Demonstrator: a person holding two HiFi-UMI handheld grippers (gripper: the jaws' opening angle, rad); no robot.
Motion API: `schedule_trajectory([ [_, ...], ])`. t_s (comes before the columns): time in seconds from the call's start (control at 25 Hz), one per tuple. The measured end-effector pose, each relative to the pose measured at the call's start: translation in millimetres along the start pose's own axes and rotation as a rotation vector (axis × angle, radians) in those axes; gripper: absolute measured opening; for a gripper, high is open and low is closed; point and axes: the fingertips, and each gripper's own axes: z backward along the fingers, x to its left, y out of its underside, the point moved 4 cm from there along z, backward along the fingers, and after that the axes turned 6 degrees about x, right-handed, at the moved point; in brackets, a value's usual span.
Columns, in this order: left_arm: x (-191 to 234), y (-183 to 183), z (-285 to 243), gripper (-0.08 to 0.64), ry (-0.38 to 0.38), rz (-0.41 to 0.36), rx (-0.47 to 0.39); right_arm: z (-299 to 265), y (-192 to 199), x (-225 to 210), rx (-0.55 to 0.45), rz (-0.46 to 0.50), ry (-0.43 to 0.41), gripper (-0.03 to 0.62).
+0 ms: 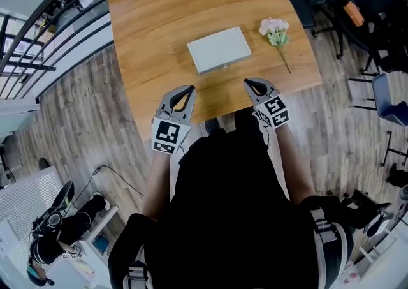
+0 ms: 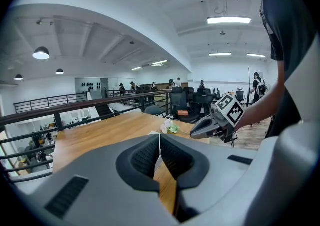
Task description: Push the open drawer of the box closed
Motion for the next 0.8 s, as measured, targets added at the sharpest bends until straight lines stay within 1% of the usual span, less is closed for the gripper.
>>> schedule_trajectory([
  [0.36, -1.2, -1.0, -7.7, 0.025, 0.012, 0.027, -0.006, 14.2, -14.0, 4.2, -0.027, 0.019, -0.017, 0.015],
  [0.8, 1.9, 3.0, -3.0, 0.025, 0.032, 0.025, 0.0, 22.5, -31.7, 10.2, -0.063, 0.036, 0.017, 0.015],
])
